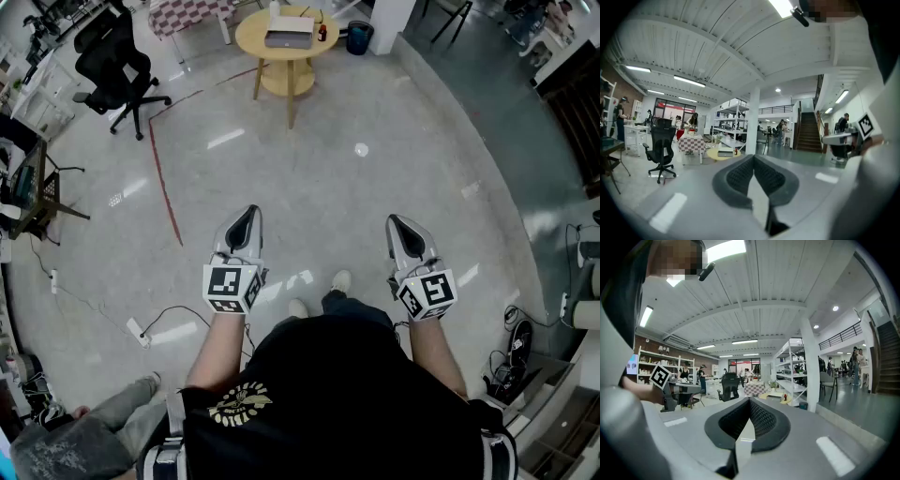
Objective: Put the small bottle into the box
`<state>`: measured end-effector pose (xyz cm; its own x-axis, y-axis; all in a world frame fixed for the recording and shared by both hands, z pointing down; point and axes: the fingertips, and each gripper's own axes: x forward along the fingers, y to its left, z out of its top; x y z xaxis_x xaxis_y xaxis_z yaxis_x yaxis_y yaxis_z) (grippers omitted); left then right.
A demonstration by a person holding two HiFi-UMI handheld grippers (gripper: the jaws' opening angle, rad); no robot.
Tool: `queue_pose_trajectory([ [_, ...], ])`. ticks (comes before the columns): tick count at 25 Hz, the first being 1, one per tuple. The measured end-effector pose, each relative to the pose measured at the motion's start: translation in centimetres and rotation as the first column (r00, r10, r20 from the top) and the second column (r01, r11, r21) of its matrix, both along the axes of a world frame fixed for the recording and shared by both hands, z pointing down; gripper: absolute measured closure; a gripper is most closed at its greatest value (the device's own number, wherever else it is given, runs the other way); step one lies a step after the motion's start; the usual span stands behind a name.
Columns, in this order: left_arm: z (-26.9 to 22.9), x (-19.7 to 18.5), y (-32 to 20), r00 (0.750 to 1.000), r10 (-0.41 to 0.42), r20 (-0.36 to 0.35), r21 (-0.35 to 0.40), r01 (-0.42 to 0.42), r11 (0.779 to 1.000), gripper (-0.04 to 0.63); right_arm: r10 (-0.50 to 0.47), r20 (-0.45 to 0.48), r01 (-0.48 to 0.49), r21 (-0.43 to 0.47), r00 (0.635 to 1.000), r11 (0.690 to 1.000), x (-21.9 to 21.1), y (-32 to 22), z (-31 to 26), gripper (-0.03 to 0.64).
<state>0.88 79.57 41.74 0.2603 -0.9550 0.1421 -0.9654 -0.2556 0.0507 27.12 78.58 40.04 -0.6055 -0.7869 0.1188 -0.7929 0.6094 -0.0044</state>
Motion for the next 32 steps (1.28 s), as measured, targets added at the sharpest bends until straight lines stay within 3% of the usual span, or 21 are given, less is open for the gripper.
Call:
queue_pose_trajectory([
  [6,0.1,-1.5,0.1,1.000,-0.016,-0.017,-0.053,0.015,0.998,0.595,-0.018,-0.004,0.017,-0.055,1.000,0.998,-1.7,-0.4,0.2,0.611],
  [12,-1.0,-1.1,-3.3,0.999,-0.045,0.007,0.001,0.045,0.999,0.595,-0.052,0.008,0.052,-0.021,0.999,0.998,-1.7,-4.3,0.0,0.609],
  [20,-2.0,0.7,-9.0,0.999,-0.046,0.016,-0.014,0.046,0.999,0.595,-0.034,0.045,0.034,0.012,0.998,0.999,0.1,-10.3,-0.9,0.611],
  [32,-4.2,4.0,-17.1,0.997,-0.058,0.059,0.036,0.056,0.998,0.595,-0.054,0.060,0.052,0.037,0.997,0.998,2.4,-18.8,-1.6,0.609],
])
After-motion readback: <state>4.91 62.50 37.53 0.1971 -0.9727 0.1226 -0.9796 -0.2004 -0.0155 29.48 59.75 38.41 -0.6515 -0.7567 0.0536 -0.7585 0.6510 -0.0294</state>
